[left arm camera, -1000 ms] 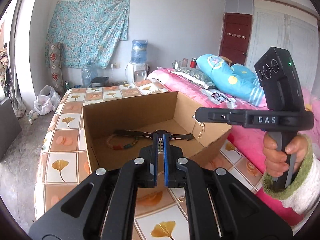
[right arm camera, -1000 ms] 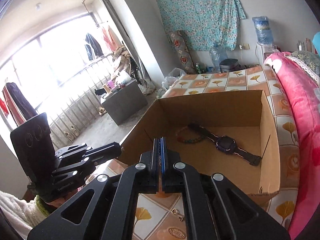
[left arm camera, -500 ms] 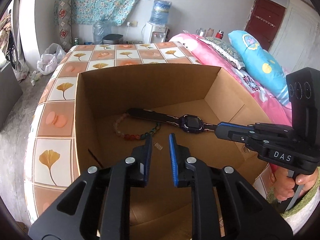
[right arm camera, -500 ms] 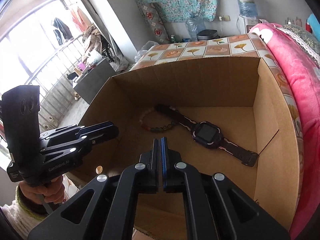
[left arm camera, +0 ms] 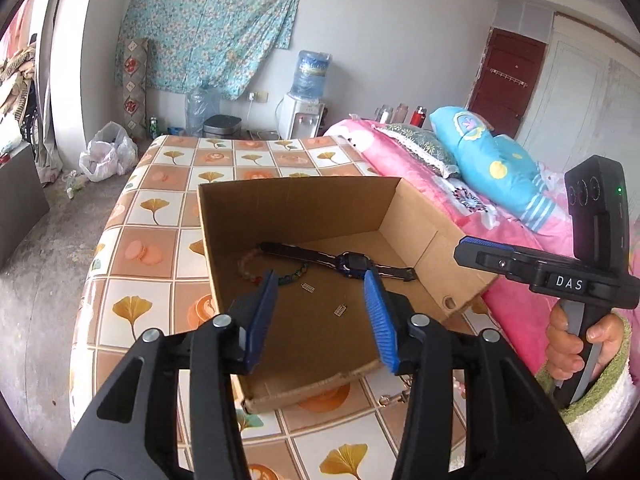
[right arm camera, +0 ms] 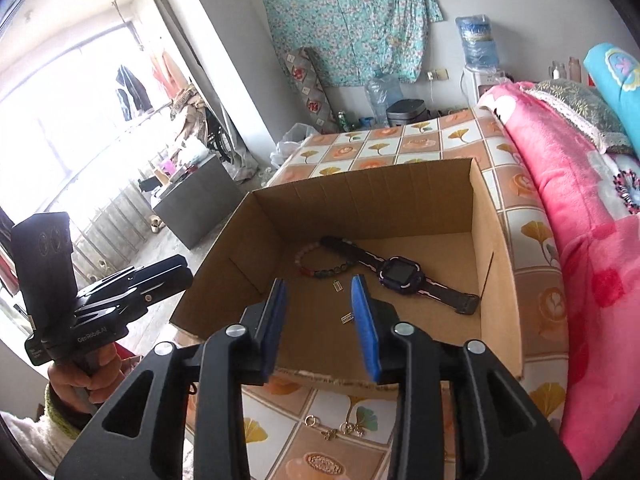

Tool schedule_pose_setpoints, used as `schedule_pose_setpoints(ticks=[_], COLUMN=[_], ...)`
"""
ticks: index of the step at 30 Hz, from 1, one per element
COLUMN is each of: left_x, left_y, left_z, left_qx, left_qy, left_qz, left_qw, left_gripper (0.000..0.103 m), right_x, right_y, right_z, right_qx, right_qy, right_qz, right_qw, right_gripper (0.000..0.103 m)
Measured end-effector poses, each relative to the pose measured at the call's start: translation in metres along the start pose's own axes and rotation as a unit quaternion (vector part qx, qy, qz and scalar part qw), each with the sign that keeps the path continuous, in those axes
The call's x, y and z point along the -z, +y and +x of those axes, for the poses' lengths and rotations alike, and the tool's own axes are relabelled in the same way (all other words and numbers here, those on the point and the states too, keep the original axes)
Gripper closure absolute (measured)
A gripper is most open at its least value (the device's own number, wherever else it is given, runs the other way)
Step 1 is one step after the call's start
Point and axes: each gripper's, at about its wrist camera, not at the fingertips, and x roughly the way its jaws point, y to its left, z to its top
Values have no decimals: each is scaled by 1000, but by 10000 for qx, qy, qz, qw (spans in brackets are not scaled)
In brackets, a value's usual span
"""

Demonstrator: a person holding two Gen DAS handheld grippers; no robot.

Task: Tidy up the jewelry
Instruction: 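Withdraw both tools from the box toward the bead bracelet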

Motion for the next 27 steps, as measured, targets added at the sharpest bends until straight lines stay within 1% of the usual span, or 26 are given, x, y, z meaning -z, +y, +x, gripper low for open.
schedule_pose_setpoints(ticks=[1, 2, 3, 4, 6, 7, 8, 10, 13, 14, 16, 17, 19, 20, 22, 24, 25, 27], left_x=[5, 10, 19, 26, 46, 57, 68, 92, 120, 126, 135, 138, 141, 142, 143, 144, 145, 147], left_y=[-2, -4, -5, -6, -10, -12, -14, -14, -12, -11, -10, -9, -7, -6, -6, -8, -8, -10], left_z=[-9, -18, -26, -32, -38, -36, -32, -19, 6, 12, 21, 24, 28, 30, 33, 33, 34, 34], left_qx=[27, 60, 89, 112, 171, 180, 130, -99, -451, -594, -806, -883, -929, -977, -1212, -1368, -1423, -1496], left_qy=[-57, -94, -120, -116, 27, 165, 341, 756, 1263, 1367, 1485, 1522, 1558, 1577, 1586, 1577, 1562, 1544], left_qz=[22, 49, 74, 87, 109, 99, 79, 42, -25, -14, 29, 37, -41, -62, -31, 55, 88, 156], left_qw=[10000, 9999, 9999, 9998, 9998, 9997, 9993, 9971, 9910, 9888, 9856, 9844, 9834, 9826, 9799, 9779, 9774, 9765], left_gripper=[54, 51, 47, 45, 41, 40, 38, 38, 38, 38, 37, 34, 30, 27, 24, 19, 19, 16], right_x=[5, 9, 16, 24, 42, 52, 65, 88, 123, 130, 141, 144, 149, 150, 153, 155, 156, 157], right_y=[4, 7, 11, 13, 17, 19, 20, 22, 21, 19, 16, 14, 12, 13, 14, 16, 17, 20], right_z=[-10, -17, -24, -30, -36, -36, -32, -21, 3, 8, 17, 20, 26, 30, 34, 36, 37, 39], right_qx=[25, 27, 33, 55, 139, 161, 180, 276, 434, 452, 515, 523, 767, 889, 1002, 1069, 1083, 1099], right_qy=[-40, -54, -55, -23, 123, 243, 422, 841, 1426, 1559, 1694, 1746, 1851, 1898, 1956, 2029, 2045, 2107], right_qz=[-69, -108, -142, -171, -202, -207, -205, -218, -152, -92, 65, 133, 90, -1, -162, -257, -321, -447], right_qw=[10000, 9999, 9999, 9998, 9996, 9994, 9987, 9958, 9887, 9867, 9842, 9832, 9797, 9778, 9754, 9730, 9723, 9703], right_gripper=[62, 60, 54, 51, 50, 50, 50, 50, 50, 50, 50, 50, 49, 47, 32, 21, 17, 12])
